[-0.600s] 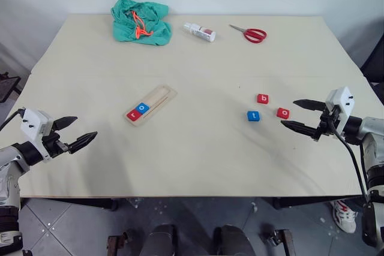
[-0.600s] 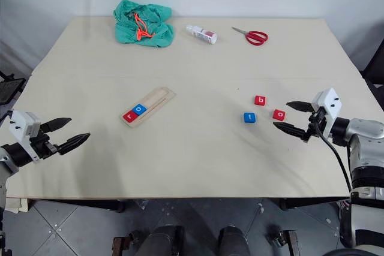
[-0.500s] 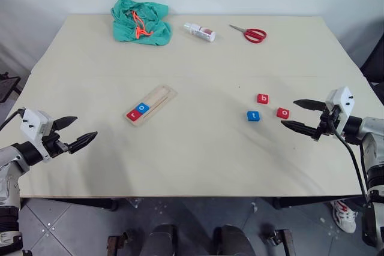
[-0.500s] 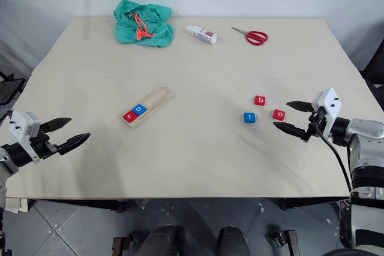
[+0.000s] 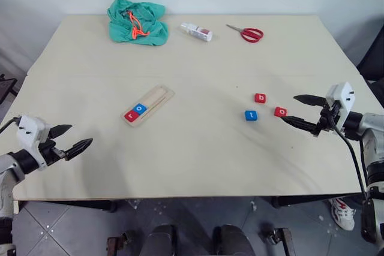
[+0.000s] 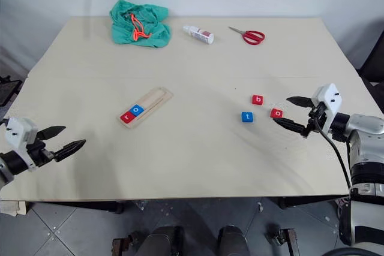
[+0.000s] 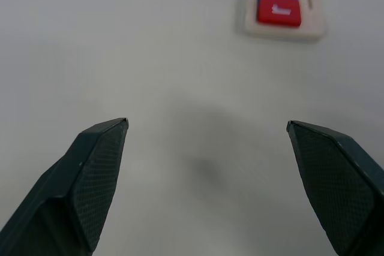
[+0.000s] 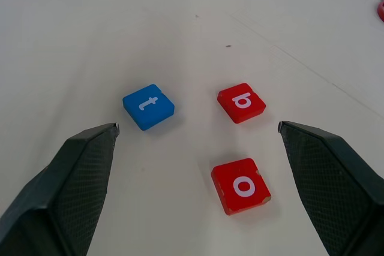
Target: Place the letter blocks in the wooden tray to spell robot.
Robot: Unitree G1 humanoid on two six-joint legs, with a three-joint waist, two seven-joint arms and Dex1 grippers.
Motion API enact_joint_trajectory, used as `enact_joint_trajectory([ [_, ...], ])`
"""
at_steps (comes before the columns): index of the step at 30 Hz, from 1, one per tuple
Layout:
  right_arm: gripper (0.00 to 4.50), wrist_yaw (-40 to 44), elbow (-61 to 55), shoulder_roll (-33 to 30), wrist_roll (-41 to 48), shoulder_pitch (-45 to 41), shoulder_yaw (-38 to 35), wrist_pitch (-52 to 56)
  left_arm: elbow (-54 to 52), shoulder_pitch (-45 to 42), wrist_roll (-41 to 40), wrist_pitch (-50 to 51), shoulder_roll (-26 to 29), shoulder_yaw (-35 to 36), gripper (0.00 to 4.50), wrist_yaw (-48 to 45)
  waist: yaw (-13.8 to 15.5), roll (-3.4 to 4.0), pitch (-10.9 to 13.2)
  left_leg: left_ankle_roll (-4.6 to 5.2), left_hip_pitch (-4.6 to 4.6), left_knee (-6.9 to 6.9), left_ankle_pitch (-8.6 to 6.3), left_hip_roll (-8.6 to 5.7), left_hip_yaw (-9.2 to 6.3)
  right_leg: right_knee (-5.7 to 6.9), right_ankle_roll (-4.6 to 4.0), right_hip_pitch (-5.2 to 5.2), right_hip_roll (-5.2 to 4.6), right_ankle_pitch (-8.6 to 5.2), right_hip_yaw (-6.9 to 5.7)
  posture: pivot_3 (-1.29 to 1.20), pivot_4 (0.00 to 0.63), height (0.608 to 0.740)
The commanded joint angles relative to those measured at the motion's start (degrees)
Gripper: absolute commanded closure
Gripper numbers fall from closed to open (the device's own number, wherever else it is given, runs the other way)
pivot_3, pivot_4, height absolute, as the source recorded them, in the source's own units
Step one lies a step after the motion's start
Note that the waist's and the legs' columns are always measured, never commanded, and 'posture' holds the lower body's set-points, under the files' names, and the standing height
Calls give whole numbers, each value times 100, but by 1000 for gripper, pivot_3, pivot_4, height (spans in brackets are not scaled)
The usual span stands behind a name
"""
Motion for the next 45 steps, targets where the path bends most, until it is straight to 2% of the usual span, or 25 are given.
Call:
enact_joint_trajectory([
  [1,47,23,28,-20,8,-162,-65,-14,-438,421,-203,62,117,415,0,-182,11,0,0,0,-1,1,0,0,0,-6,0,0,0,0,0,0,150,740],
  [5,47,31,-70,109,6,-209,-29,7,-474,356,-344,232,161,298,0,-409,72,0,0,0,-2,9,0,-1,-5,-28,0,17,0,0,-2,0,150,740],
  [11,47,146,-910,227,165,67,-33,305,-559,-551,-212,508,63,-476,0,-318,169,0,0,2,-6,19,1,-6,-5,-32,-3,21,1,2,0,0,150,740],
  [15,47,-15,-1777,360,373,401,-91,612,-391,-1702,-1,1042,-293,-1530,0,-126,203,0,0,2,-7,14,0,-7,-8,-25,-3,19,3,2,-3,0,150,740],
  [20,47,-280,-2308,489,455,749,-149,806,346,-2872,432,1119,-821,-2239,0,252,162,0,0,2,-12,29,0,-8,-5,-18,-2,19,10,2,-5,0,150,740],
  [26,47,-523,-2678,579,545,1101,-193,875,1493,-3619,1094,756,-1244,-2676,0,768,149,0,0,2,-10,22,0,-4,2,-16,-2,11,13,2,-5,0,150,740],
  [32,47,-667,-2849,558,613,1292,-231,904,2166,-3832,1560,443,-1303,-2954,0,874,165,0,0,2,-10,36,0,-8,-2,-2,-2,14,9,2,-6,0,150,740],
  [41,47,-707,-2767,490,615,1215,-230,898,2207,-3725,1626,675,-1264,-3053,0,621,163,2,-2,2,-6,54,0,-6,-6,19,-2,15,9,2,-1,0,150,740],
  [45,0,-693,-2671,484,585,1129,-210,866,2266,-3788,1602,798,-1287,-2989,852,669,160,6,-4,2,-4,54,0,-6,-5,21,-2,15,9,2,0,0,150,740],
])
